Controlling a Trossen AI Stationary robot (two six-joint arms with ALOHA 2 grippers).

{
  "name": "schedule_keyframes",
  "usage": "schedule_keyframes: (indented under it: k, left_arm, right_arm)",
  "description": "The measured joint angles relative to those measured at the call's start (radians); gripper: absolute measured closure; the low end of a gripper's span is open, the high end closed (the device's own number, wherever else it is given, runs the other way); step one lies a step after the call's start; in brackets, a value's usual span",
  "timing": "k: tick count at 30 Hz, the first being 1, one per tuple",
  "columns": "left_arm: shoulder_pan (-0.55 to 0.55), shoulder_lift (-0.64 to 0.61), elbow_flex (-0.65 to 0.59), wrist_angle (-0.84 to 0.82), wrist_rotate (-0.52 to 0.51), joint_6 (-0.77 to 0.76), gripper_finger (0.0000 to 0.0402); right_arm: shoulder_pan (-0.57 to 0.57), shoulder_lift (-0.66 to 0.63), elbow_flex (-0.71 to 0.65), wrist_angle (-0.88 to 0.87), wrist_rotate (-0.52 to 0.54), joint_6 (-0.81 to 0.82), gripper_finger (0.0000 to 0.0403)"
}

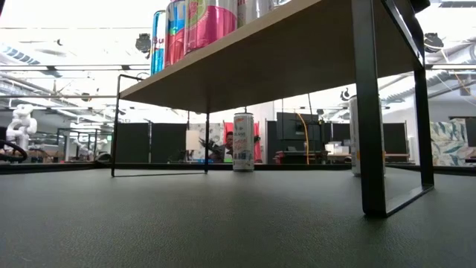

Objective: Place canned beverage on shelf
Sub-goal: Put the left white soda can on the shelf

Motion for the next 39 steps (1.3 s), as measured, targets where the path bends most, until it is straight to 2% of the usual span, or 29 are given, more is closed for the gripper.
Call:
schedule_keyframes:
  k: [26, 39]
  left_arm:
    - [0.000, 0.000, 0.000, 0.001, 0.000, 0.000, 0.0009]
    - [0.000, 0.000, 0.000, 0.001, 0.000, -0.001, 0.0009]
  right_arm:
    - [-0.034, -0.032, -0.001, -0.047, -0.002, -0.015, 0.0133]
    - [-0.035, -0.030, -0.005, -0.090, 0.004, -0.017, 0.0091]
